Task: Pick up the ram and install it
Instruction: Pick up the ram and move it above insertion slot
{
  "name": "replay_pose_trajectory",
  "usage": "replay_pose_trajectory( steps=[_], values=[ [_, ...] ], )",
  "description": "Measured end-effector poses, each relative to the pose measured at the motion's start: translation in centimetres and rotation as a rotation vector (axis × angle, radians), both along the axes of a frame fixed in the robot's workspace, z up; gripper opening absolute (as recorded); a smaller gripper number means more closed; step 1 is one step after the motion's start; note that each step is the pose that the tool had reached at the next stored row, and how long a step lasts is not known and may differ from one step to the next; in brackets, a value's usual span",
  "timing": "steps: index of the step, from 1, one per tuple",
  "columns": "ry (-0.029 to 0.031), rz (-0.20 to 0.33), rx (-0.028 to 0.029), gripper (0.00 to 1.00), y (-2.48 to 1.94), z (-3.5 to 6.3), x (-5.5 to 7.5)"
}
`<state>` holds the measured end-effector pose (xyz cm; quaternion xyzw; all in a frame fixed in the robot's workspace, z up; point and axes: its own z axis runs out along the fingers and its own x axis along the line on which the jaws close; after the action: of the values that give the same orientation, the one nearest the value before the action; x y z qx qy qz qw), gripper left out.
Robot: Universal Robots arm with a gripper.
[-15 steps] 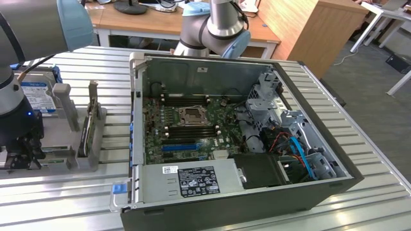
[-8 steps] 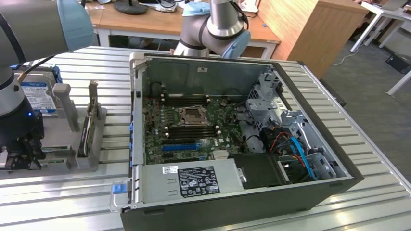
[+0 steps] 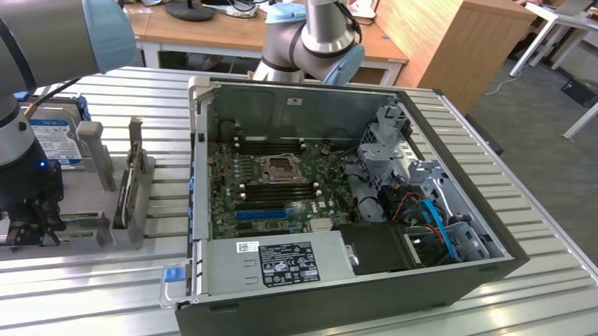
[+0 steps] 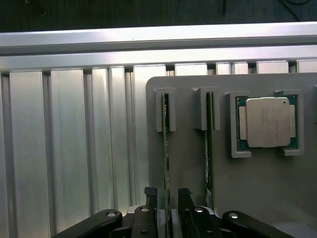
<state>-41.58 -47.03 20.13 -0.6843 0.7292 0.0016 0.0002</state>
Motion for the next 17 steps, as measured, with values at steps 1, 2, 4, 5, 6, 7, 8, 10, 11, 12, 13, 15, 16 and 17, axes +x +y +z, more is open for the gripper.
replay_pose_trajectory(
  steps=[1,2,4,5,6,7,8,10,11,12,13,15,16,17],
  values=[
    [-0.0002,0.0,0.0001,0.31,0.0,0.03,0.0],
    [-0.0002,0.0,0.0001,0.31,0.0,0.04,0.0],
    [-0.0002,0.0,0.0002,0.31,0.0,0.04,0.0],
    [-0.0001,0.0,0.0,0.31,0.0,0.05,0.0],
    [0.0,0.0,0.0,0.31,0.0,0.06,0.0],
    [0.0,0.0,0.0,0.31,0.0,0.05,0.0],
    [0.0001,0.0,0.0,0.31,0.0,0.06,0.0],
    [0.0,0.0,0.0001,0.31,0.0,0.05,0.0],
    [0.0,0.0,0.0001,0.31,0.0,0.05,0.0],
    [0.0,0.0,0.0,0.29,0.0,0.06,0.0],
    [0.0,0.0,0.0001,0.29,0.0,0.05,0.0],
    [0.0,0.0,0.0,0.23,0.0,0.05,0.0],
    [0.0,0.0,0.0001,0.23,0.0,0.05,0.0],
    [0.0001,0.0,0.0001,0.23,-0.01,0.05,0.0]
  ],
)
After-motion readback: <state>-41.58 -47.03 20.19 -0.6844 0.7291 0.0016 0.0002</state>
